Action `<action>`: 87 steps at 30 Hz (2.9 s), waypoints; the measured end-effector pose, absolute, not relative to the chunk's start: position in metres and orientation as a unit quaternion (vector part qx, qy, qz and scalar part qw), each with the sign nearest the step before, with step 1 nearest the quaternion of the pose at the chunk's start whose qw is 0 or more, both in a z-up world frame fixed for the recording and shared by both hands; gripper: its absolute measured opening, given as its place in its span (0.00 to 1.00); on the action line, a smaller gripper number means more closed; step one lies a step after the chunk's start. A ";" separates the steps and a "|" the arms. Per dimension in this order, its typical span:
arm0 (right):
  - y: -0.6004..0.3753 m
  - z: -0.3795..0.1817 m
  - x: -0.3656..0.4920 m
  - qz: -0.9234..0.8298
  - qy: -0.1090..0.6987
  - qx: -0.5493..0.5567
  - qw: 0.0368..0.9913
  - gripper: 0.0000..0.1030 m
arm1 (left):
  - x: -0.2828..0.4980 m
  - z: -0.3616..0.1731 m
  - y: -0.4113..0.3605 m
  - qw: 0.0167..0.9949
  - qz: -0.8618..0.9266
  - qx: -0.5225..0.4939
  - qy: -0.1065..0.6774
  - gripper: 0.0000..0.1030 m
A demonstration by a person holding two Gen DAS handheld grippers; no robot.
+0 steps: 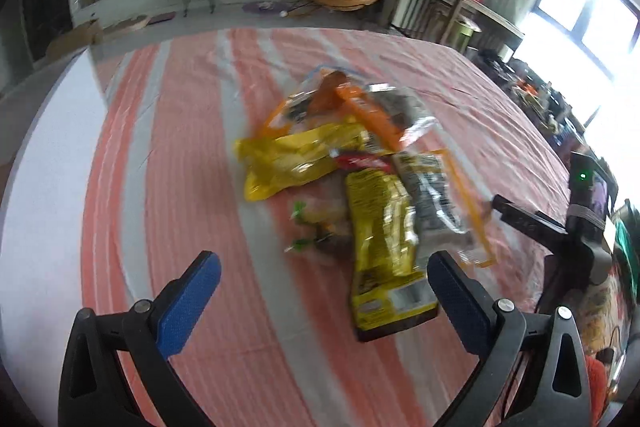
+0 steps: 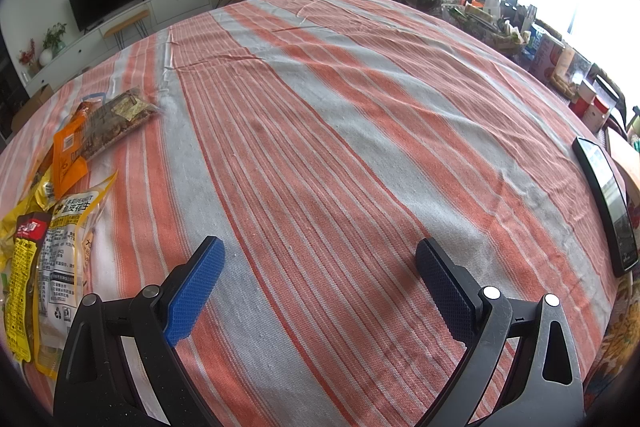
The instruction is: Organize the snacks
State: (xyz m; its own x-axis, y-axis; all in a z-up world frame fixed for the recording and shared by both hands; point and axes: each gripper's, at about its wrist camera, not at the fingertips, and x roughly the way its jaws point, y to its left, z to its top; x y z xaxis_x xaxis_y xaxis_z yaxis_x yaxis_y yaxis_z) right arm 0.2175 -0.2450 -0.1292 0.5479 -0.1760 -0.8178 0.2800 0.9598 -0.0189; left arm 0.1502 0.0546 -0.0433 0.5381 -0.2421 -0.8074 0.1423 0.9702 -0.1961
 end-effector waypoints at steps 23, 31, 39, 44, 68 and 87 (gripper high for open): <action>-0.245 -0.129 0.218 -0.130 0.458 0.057 0.878 0.95 | 0.117 -0.055 0.093 0.864 -0.083 -0.071 0.491 0.43; -0.245 -0.129 0.218 -0.130 0.458 0.057 0.878 0.95 | 0.097 -0.096 0.113 0.868 -0.016 -0.073 0.490 0.66; -0.244 -0.129 0.218 -0.130 0.458 0.057 0.878 0.95 | 0.098 -0.108 0.102 0.877 -0.015 -0.036 0.479 0.90; -0.245 -0.129 0.218 -0.130 0.458 0.057 0.878 0.95 | 0.097 -0.114 0.094 0.878 -0.015 0.001 0.479 0.99; -0.245 -0.129 0.218 -0.131 0.458 0.057 0.878 0.95 | 0.097 -0.118 0.095 0.879 -0.012 0.002 0.476 1.00; -0.245 -0.129 0.218 -0.131 0.458 0.057 0.878 0.95 | 0.097 -0.118 0.095 0.879 -0.011 0.002 0.476 1.00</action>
